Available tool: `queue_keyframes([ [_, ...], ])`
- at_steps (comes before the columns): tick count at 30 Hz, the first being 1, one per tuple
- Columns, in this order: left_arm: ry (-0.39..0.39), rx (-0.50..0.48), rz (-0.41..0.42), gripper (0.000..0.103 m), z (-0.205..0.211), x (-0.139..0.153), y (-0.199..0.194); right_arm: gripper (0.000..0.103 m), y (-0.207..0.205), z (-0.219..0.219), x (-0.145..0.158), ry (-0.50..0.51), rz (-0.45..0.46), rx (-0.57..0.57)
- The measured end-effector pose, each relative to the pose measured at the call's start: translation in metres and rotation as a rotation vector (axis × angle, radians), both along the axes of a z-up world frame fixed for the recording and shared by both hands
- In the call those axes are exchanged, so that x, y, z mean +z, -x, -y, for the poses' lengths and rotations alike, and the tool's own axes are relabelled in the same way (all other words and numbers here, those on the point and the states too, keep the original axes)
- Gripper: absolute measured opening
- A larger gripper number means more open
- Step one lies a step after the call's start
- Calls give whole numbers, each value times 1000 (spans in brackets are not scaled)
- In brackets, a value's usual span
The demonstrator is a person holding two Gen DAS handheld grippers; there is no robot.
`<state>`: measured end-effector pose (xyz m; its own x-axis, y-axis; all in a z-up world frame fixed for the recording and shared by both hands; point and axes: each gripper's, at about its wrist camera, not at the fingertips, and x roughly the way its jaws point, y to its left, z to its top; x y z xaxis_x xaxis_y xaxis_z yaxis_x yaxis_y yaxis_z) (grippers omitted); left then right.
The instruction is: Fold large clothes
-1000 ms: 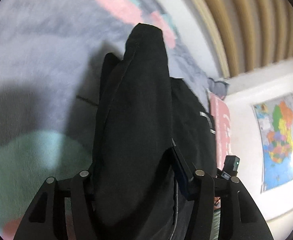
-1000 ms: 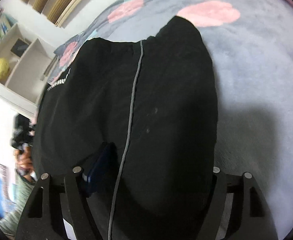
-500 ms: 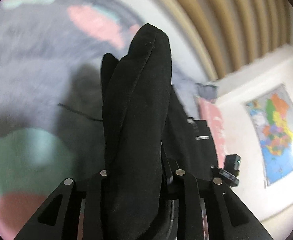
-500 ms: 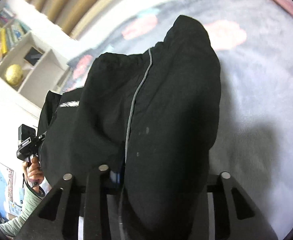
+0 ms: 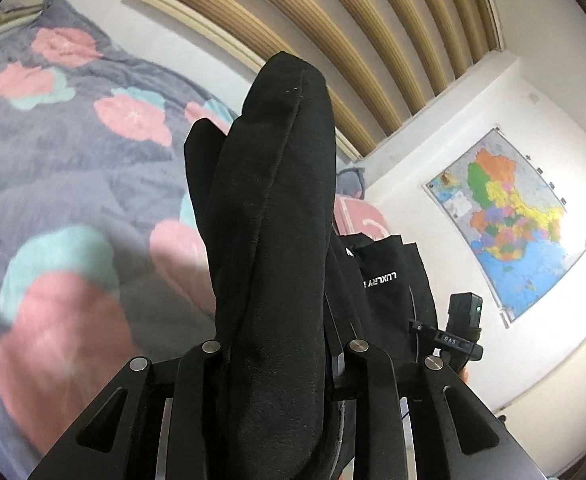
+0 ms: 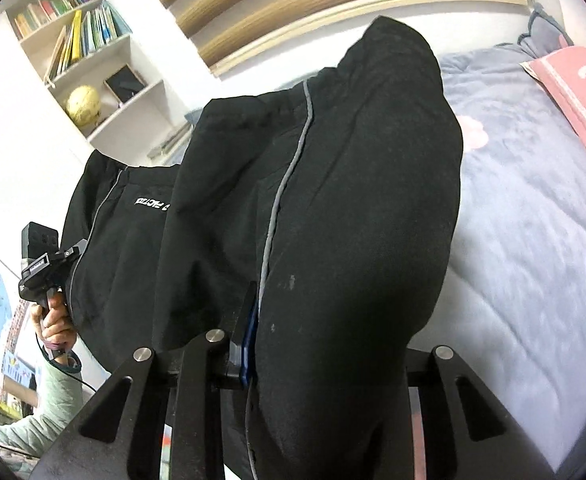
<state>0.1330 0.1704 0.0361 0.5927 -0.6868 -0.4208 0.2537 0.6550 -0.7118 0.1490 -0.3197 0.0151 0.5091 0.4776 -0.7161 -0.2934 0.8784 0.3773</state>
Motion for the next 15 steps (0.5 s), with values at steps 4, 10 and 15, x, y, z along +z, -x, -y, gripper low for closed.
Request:
queue_keyframes([
  [4, 20, 4, -63, 28, -4, -36, 23, 35, 20, 0, -29, 19, -71, -11],
  [10, 16, 110, -291, 34, -25, -156, 20, 46, 4, 11, -134, 88, -252, -121],
  [15, 321, 202, -427, 43, -81, -220, 33, 66, 5, 53, -168, -139, -360, -245],
])
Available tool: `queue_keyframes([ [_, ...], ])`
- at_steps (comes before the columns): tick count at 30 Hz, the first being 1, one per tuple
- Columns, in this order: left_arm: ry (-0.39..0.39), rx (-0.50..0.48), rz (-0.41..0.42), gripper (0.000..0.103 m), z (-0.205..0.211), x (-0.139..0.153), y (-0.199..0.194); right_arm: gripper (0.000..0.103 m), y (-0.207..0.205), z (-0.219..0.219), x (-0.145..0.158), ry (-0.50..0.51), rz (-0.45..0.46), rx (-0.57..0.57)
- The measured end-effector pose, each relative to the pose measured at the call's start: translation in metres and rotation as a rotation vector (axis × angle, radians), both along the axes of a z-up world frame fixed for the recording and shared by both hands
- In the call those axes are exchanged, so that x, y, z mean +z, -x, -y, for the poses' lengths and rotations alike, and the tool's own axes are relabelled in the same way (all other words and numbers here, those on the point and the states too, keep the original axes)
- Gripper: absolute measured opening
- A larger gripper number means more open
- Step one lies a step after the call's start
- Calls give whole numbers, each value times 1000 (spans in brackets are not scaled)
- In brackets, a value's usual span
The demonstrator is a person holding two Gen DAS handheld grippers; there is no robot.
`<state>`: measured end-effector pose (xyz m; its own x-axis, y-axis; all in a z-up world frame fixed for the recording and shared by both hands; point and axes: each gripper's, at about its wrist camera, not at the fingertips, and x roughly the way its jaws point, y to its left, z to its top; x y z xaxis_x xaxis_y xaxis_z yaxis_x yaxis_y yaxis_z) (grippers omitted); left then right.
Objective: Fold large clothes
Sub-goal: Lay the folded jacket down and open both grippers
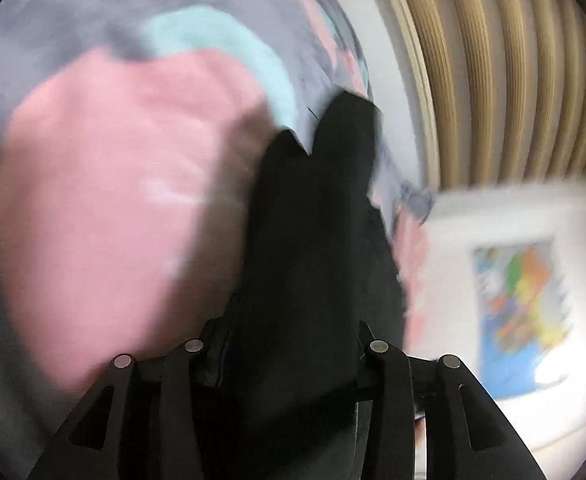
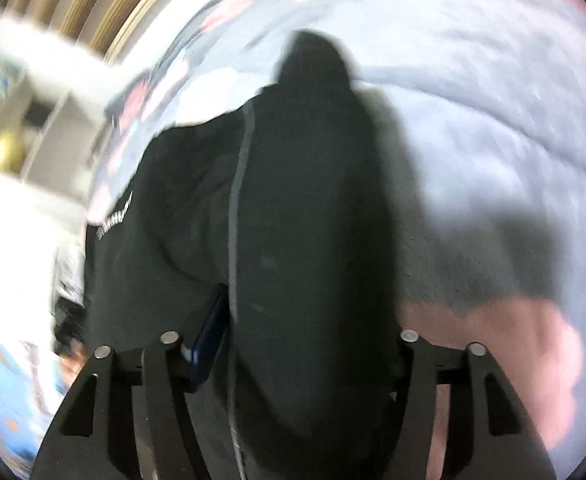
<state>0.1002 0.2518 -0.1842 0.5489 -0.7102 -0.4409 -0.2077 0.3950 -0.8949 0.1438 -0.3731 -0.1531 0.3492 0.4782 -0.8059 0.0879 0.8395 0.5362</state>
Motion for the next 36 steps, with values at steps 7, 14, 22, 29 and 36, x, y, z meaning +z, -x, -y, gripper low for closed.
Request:
queue_keyframes([
  [7, -407, -15, 181, 42, 9, 108, 33, 68, 38, -35, 88, 407, 216, -18],
  [14, -574, -246, 334, 53, 113, 157, 42, 68, 59, -99, 98, 475, 299, 153],
  [22, -808, -342, 123, 53, 187, 89, 14, 68, 38, -136, 2, 543, 146, 136],
  [29, -997, -273, 155, 53, 200, 128, 34, 68, 49, -131, 34, 480, 174, 83],
  [36, -1096, -158, 326, 68, 212, 215, 67, 70, 75, -152, 112, 524, 358, 75],
])
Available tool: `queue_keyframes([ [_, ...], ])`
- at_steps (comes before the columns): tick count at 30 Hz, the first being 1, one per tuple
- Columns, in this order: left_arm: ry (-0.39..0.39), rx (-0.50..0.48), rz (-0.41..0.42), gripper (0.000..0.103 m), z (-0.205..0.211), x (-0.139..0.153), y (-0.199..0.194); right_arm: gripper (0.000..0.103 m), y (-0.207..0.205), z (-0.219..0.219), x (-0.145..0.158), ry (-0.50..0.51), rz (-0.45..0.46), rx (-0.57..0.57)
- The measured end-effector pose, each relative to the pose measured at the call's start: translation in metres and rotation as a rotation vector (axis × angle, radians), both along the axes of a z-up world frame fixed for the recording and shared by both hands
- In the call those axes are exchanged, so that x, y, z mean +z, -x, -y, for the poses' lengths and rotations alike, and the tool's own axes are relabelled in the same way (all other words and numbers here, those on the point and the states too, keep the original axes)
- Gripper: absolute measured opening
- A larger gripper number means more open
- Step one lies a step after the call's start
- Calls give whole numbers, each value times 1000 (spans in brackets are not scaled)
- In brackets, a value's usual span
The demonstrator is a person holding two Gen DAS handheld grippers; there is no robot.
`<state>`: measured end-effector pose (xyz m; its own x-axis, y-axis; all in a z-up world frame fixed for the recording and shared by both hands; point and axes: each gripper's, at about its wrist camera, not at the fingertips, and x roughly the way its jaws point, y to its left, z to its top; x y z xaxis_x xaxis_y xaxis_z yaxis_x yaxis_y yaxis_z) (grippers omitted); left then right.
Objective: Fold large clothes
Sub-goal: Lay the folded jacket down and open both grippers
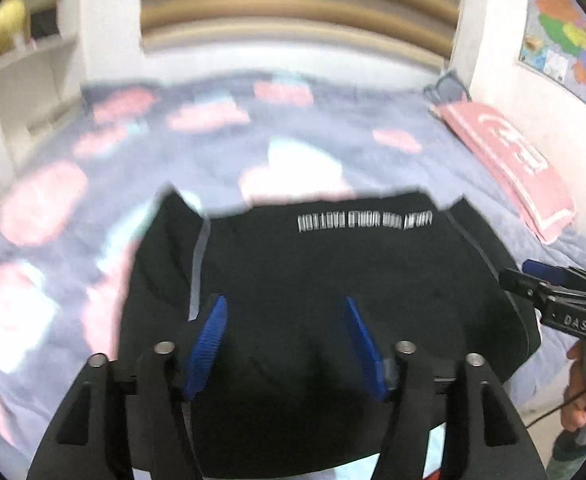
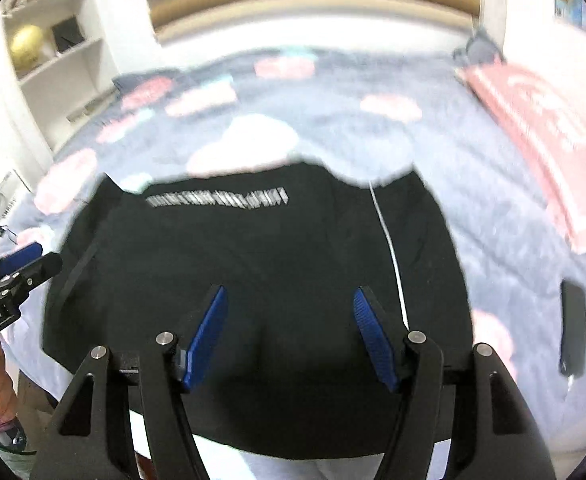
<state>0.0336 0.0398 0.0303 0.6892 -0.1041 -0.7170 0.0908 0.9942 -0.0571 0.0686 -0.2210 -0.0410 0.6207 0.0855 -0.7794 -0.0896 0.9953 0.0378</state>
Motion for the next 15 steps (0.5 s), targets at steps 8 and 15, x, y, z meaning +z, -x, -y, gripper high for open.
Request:
queue_keyframes([
  [8, -60, -56, 270, 76, 21, 124, 43, 78, 19, -44, 109, 11, 180, 56],
  [15, -91, 5, 361, 82, 29, 143, 72, 98, 64, -73, 134, 94, 333, 19],
])
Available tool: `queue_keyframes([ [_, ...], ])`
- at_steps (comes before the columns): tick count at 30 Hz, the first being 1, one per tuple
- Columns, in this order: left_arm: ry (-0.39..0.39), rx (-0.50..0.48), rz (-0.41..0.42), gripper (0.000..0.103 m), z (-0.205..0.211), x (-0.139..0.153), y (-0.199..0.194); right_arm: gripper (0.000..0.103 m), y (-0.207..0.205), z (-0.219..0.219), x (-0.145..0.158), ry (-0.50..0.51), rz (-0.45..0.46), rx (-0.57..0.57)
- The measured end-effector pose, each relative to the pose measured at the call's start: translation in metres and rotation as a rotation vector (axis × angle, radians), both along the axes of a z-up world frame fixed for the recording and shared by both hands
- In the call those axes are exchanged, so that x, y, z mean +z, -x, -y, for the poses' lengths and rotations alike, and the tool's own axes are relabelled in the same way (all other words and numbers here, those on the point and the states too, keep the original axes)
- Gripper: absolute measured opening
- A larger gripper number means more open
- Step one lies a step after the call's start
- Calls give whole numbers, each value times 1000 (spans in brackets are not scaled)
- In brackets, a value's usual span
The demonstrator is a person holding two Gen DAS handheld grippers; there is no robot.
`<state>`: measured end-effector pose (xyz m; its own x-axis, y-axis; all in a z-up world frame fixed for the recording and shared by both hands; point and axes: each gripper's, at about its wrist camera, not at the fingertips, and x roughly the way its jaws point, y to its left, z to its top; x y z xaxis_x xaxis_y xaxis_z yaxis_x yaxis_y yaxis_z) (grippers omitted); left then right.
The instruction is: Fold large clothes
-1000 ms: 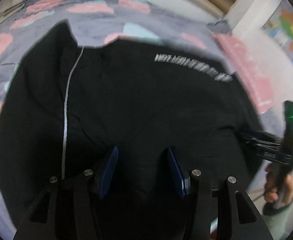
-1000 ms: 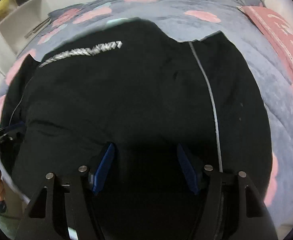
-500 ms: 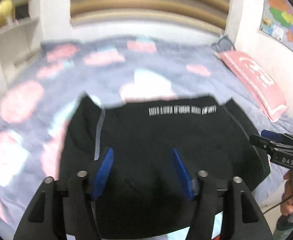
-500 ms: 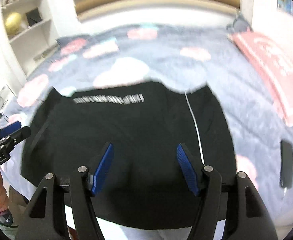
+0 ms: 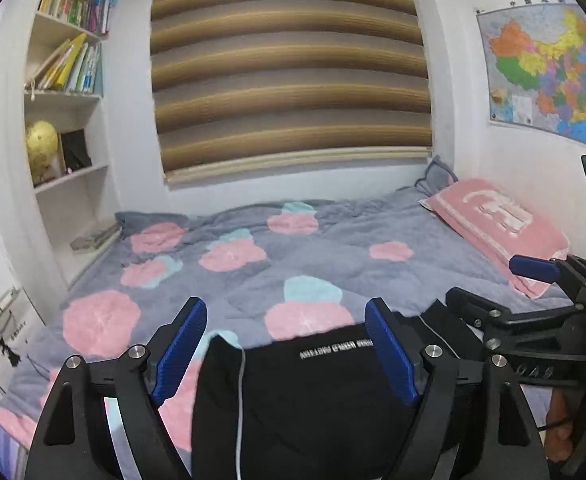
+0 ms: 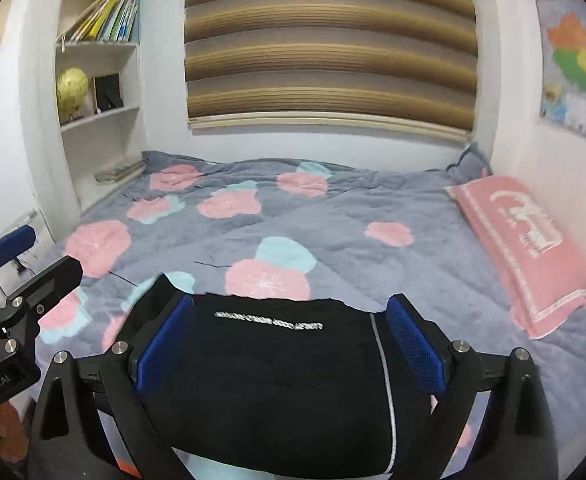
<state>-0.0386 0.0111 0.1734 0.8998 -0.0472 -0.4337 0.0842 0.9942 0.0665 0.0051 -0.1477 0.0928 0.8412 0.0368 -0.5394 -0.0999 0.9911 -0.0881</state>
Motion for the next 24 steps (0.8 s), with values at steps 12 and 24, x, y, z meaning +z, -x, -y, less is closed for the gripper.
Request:
queue_keyframes([
  [12, 45, 93, -175, 82, -17, -82, 0, 98, -12, -7, -72, 17, -145, -12],
  [24, 98, 199, -227, 82, -48, -103, -14, 98, -24, 16, -100, -7, -226, -80],
])
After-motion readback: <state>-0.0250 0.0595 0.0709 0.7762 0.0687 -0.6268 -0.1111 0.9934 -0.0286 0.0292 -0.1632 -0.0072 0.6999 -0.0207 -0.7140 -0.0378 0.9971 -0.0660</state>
